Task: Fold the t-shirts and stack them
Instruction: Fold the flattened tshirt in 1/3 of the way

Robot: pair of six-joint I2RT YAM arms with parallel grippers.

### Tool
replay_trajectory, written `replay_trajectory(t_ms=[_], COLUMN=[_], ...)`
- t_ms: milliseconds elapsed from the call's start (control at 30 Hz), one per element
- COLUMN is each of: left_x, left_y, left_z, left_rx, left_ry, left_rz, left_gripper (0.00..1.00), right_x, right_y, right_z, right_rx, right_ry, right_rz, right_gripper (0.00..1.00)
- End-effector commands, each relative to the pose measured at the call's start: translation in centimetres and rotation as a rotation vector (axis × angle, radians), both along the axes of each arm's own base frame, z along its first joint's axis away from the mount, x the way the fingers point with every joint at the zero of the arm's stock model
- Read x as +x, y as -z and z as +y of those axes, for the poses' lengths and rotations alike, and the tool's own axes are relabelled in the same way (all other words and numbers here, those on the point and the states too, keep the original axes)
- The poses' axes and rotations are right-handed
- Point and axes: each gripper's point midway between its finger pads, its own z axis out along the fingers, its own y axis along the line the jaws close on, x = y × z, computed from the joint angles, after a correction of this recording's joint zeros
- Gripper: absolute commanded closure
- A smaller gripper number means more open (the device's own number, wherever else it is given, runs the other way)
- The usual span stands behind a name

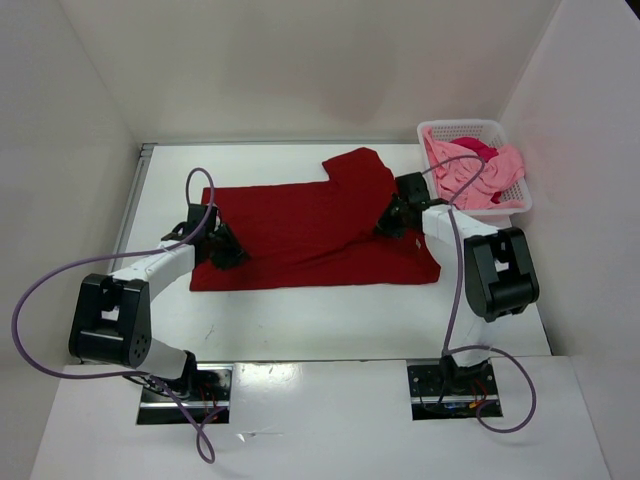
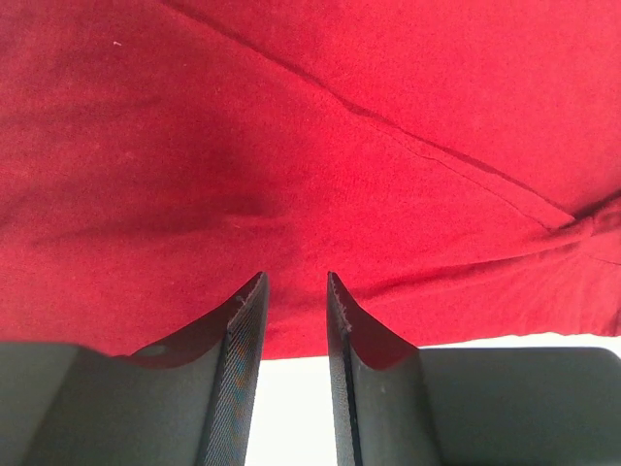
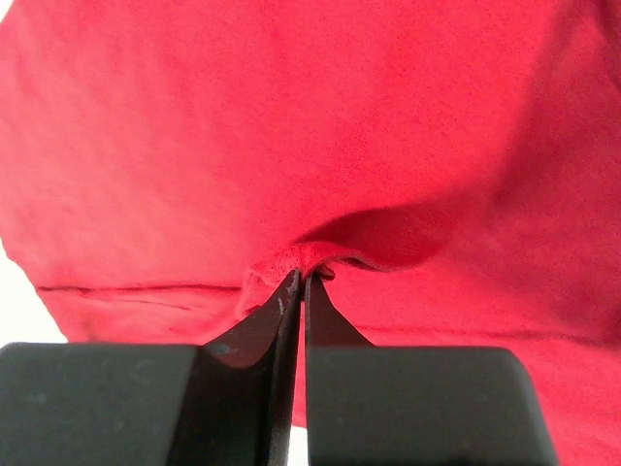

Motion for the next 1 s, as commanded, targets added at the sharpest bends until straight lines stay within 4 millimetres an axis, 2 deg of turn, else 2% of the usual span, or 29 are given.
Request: replay_trajectory(t_ms=[0,67,100,167,200,233,300,467,500,567,600,633,667,733,800,833,867,900,933,967], left_x=[0.6,0.6,0.6,0.6,0.4,0.5,0.3,0.4,0.5,0.4,0.5,0.8,1.1,1.1,1.2,1.0,1.1,0.6,0.6,0.2], left_y=[-0.3,-0.3,-0.3,-0.3,-0.2,-0.6,-0.9,-1.8,-2.5,-2.7,-3.1,-3.7,-4.1,-4.5,-4.9,-4.9,-5.3,-4.9,-5.1,-4.0], left_z=[0.1,0.1,0.1,0.1,0.1,0.1,0.1,0.4,0.4,0.5,0.7,0.6,0.6,0.3,-0.3,-0.8,-1.4,-2.7,-3.4,-4.2], left_rx=[-0.004,-0.004,-0.004,-0.004,-0.003,-0.009,-0.010,-0.002,-0.006,-0.003,0.002,-0.001,-0.002,-0.013,-0.023,-0.024,-0.027,-0.028,-0.032,-0.041], left_ry=[-0.008,-0.008,-0.008,-0.008,-0.008,-0.015,-0.015,-0.034,-0.034,-0.049,-0.055,-0.055,-0.055,-0.034,-0.015,-0.001,0.016,0.055,0.077,0.092], left_rz=[-0.033,-0.033,-0.033,-0.033,-0.024,-0.032,-0.035,-0.059,-0.083,-0.082,-0.097,-0.116,-0.126,-0.129,-0.137,-0.137,-0.146,-0.133,-0.146,-0.106], left_gripper=[0.63,0.64,0.64,0.64,0.64,0.64,0.64,0.64,0.64,0.64,0.64,0.64,0.64,0.64,0.64,0.64,0.64,0.64,0.66,0.68], right_x=[3.3,3.8,4.8,5.0,5.9,6.0,6.7,7.3,7.7,7.9,7.6,7.6,7.6,6.9,5.6,4.9,3.5,2.6,0.8,-0.1], right_y=[-1.7,-1.7,-2.4,-1.5,-2.1,-1.7,-1.9,-3.7,-4.4,-5.2,-4.9,-5.6,-6.5,-6.7,-7.4,-7.5,-6.0,-6.5,-4.5,-3.8], right_z=[1.6,2.7,3.0,4.1,4.4,5.0,5.9,8.5,8.7,9.4,9.3,9.3,9.3,8.7,7.8,7.3,6.6,6.3,6.2,5.9], right_rx=[0.027,0.021,0.025,0.026,0.031,0.030,0.032,0.083,0.087,0.094,0.084,0.087,0.091,0.081,0.066,0.055,0.038,0.045,0.039,0.033], right_ry=[-0.038,-0.067,-0.067,-0.090,-0.091,-0.103,-0.115,-0.164,-0.164,-0.188,-0.197,-0.197,-0.197,-0.188,-0.171,-0.162,-0.155,-0.148,-0.151,-0.151], right_rz=[-0.049,-0.048,-0.063,-0.034,-0.053,-0.047,-0.055,-0.107,-0.124,-0.145,-0.136,-0.148,-0.165,-0.167,-0.185,-0.185,-0.155,-0.158,-0.109,-0.089], right_gripper=[0.96,0.97,0.97,0.97,0.97,0.96,0.85,0.82,0.81,0.75,0.64,0.58,0.55,0.55,0.63,0.74,0.82,0.88,0.96,0.98])
